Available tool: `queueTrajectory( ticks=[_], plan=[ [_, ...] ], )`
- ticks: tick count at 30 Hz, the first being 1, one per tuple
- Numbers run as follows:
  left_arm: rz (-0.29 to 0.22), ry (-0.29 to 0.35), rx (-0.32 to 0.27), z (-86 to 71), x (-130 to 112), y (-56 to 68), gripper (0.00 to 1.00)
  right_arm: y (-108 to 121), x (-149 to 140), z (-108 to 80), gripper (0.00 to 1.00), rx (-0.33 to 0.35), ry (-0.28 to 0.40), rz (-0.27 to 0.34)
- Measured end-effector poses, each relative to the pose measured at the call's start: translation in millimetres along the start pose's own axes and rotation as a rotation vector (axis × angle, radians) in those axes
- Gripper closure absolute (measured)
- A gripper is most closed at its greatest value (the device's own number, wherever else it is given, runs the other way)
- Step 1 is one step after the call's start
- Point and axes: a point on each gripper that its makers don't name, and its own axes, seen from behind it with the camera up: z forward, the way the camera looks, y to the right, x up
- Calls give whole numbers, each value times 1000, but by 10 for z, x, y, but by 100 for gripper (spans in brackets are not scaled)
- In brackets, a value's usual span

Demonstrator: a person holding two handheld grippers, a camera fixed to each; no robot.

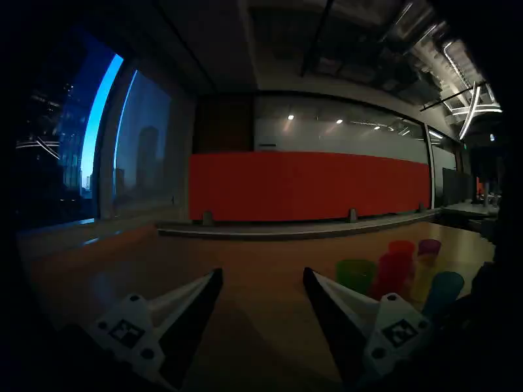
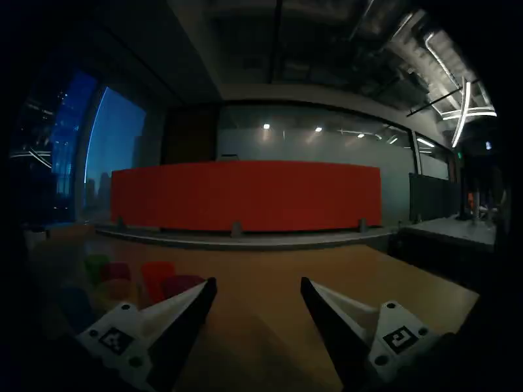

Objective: Pour water

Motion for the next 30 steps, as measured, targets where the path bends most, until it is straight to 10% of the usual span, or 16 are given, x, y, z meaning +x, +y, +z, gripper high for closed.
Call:
queueTrajectory(
  ticks=[14, 30],
  plan=[
    [42, -10, -49, 33, 321, 134, 10, 11, 422, 13, 1, 33, -4, 17],
    [87, -23, -126, 81, 1251, 264, 9, 44, 1274, -15, 1, 49, -40, 31]
  ],
)
